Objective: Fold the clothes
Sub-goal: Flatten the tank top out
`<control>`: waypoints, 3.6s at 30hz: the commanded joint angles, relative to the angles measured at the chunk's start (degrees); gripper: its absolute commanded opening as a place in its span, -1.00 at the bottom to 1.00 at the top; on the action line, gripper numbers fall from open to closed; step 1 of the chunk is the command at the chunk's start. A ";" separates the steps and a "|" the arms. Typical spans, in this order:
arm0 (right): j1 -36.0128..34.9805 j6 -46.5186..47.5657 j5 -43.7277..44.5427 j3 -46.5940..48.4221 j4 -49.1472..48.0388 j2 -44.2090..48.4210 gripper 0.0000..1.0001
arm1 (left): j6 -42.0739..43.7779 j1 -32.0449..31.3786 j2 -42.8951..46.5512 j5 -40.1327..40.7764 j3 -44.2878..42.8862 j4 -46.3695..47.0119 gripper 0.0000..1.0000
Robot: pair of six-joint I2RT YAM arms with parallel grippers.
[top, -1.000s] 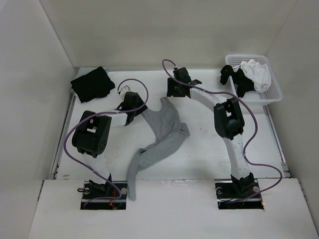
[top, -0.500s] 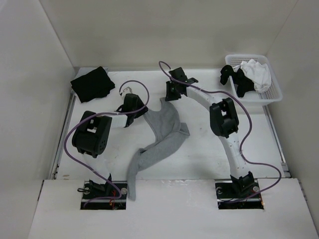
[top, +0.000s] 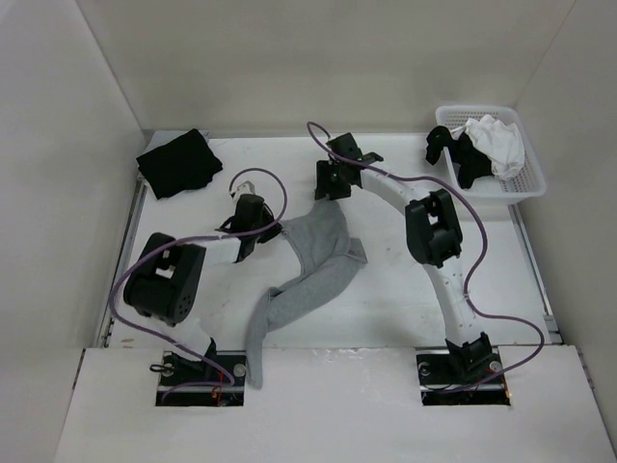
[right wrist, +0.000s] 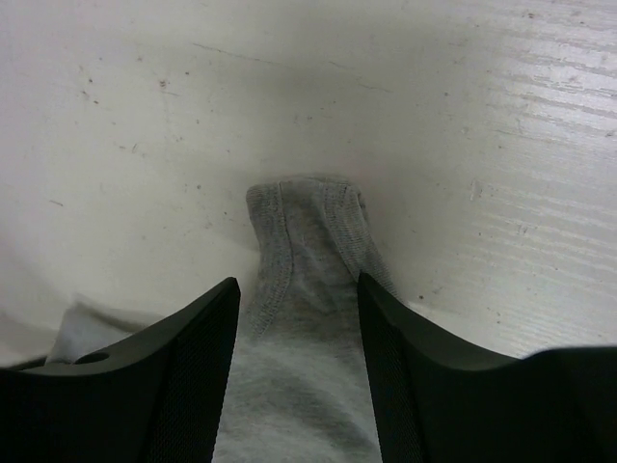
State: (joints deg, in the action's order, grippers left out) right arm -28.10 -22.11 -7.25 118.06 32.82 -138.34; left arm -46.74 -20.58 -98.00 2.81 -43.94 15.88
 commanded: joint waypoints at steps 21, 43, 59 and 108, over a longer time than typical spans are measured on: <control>-2.88 1.10 10.50 11.13 12.44 -2.90 0.21 | -5.20 -11.02 12.39 -7.81 17.75 7.93 -0.94; -8.16 4.09 5.92 8.95 20.27 -3.25 -0.50 | -7.14 -4.60 18.71 -13.45 22.41 13.39 -0.91; -8.24 -2.50 6.89 -10.82 -7.93 26.34 -1.00 | -8.63 0.84 29.95 -10.90 16.89 6.54 -0.91; 4.84 2.25 15.33 -1.46 -18.67 29.57 -1.00 | 13.69 7.44 4.87 12.40 -40.22 -1.80 -0.86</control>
State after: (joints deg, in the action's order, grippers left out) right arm -27.22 -14.24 12.97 110.72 15.09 -103.26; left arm -37.10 -14.98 -87.57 13.02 -74.54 10.92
